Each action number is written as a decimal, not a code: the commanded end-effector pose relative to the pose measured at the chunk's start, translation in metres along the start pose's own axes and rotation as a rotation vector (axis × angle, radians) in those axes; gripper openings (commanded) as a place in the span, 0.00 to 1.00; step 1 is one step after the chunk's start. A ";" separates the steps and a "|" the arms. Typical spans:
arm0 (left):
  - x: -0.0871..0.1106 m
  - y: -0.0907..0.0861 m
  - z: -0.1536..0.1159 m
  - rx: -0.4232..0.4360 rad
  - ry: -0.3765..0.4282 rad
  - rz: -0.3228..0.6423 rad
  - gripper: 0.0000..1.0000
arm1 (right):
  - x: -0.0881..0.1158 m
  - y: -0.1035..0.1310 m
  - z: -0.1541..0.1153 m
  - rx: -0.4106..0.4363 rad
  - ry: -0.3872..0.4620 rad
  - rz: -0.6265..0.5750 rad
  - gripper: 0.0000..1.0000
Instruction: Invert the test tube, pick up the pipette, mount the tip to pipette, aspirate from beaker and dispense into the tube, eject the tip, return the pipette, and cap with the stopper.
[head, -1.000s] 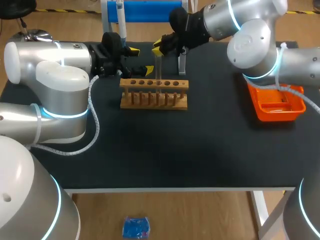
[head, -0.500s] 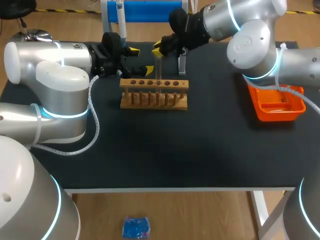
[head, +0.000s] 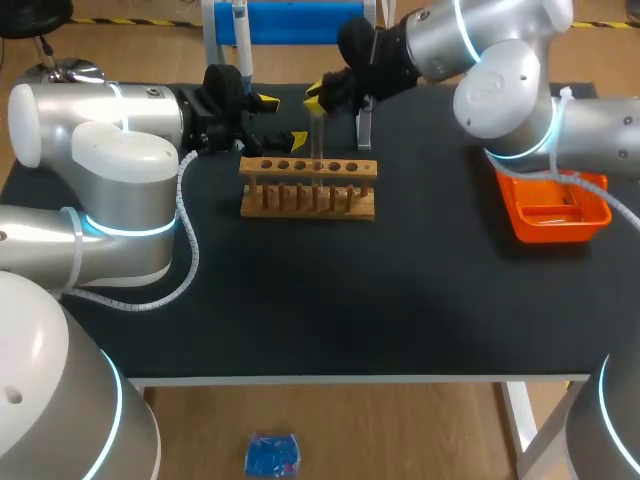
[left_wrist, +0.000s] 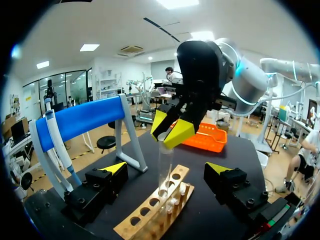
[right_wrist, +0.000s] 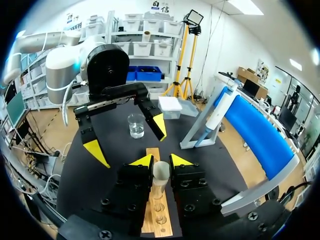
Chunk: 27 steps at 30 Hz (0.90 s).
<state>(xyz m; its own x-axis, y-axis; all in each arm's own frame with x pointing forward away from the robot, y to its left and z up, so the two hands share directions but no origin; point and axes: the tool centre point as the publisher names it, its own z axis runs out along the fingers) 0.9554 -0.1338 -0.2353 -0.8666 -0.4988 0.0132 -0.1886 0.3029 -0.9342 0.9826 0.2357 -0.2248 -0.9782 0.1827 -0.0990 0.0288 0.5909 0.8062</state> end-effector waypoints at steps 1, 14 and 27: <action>0.000 0.000 0.000 -0.001 -0.001 0.000 1.00 | -0.001 -0.001 0.002 0.004 0.003 -0.001 0.00; 0.000 0.000 0.000 -0.001 -0.001 0.000 1.00 | 0.000 -0.008 0.004 -0.013 0.007 0.019 0.00; 0.000 0.000 0.000 -0.001 -0.001 0.000 1.00 | 0.003 -0.012 0.006 -0.033 0.010 0.023 0.00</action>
<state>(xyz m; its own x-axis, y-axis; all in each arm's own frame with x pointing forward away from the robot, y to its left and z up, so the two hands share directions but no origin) 0.9554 -0.1338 -0.2353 -0.8666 -0.4988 0.0132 -0.1886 0.3029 -0.9342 0.9813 0.2349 -0.2351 -0.9791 0.1901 -0.0718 0.0494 0.5654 0.8233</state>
